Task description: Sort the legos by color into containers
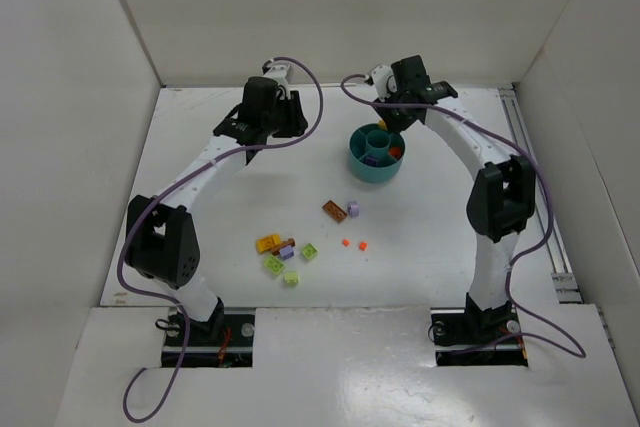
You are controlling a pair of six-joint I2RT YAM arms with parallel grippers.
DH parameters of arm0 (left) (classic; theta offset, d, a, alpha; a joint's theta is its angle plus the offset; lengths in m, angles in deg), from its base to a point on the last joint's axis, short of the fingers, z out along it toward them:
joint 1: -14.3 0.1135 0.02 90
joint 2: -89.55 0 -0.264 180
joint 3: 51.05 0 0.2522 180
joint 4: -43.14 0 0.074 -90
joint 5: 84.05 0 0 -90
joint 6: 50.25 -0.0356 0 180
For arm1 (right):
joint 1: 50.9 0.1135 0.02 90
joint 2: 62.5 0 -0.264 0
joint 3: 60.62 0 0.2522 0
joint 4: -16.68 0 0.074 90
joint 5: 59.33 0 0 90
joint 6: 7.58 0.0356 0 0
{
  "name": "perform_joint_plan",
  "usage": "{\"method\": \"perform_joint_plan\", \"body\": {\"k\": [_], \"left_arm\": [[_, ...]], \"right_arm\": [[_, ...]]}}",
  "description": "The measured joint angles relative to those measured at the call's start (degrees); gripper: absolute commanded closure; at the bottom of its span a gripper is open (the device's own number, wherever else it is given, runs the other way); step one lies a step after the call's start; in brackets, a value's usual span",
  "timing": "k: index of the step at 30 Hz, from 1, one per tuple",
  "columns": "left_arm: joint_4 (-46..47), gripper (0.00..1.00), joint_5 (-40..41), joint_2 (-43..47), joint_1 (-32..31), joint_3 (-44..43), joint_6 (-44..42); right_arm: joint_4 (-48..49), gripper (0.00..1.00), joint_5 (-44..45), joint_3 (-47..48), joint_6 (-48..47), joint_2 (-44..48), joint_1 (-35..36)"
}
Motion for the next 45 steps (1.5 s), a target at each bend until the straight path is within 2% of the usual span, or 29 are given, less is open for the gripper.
{"method": "perform_joint_plan", "body": {"k": [9, 19, 22, 30, 39, 40, 41, 45], "left_arm": [[0.17, 1.00, -0.22, 0.33, 0.63, 0.57, -0.22], [1.42, 1.00, -0.50, 1.18, 1.49, 2.38, -0.22], [2.54, 1.00, -1.09, 1.18, 1.90, 3.28, -0.22], [4.13, 1.00, -3.13, 1.20, 3.56, 4.44, -0.15], [4.96, 1.00, -5.11, 1.20, 3.58, 4.44, -0.15], [4.98, 1.00, -5.33, 1.20, 3.58, 4.44, -0.15], [4.98, 1.00, -5.66, 1.20, 3.58, 4.44, -0.09], [4.96, 1.00, -6.91, 1.18, 3.58, 4.28, 0.26]], "right_arm": [[-2.29, 0.89, -0.48, 1.53, -0.76, -0.59, 1.84], [-10.84, 0.89, -1.38, 5.44, -1.11, -2.60, 0.00], [-13.29, 0.83, -1.92, 8.11, -1.31, -4.37, -0.39], [-16.65, 0.58, -3.08, 10.36, -1.77, -5.99, -0.07], [-17.18, 0.43, -3.08, 13.79, -1.77, -6.43, 0.57], [-17.14, 0.32, -3.06, 13.99, -1.77, -6.36, 0.61], [-17.14, 0.31, -3.06, 14.01, -1.73, -6.32, 0.66], [-17.03, 0.36, -3.06, 13.86, -2.08, -6.16, 0.61]]}}
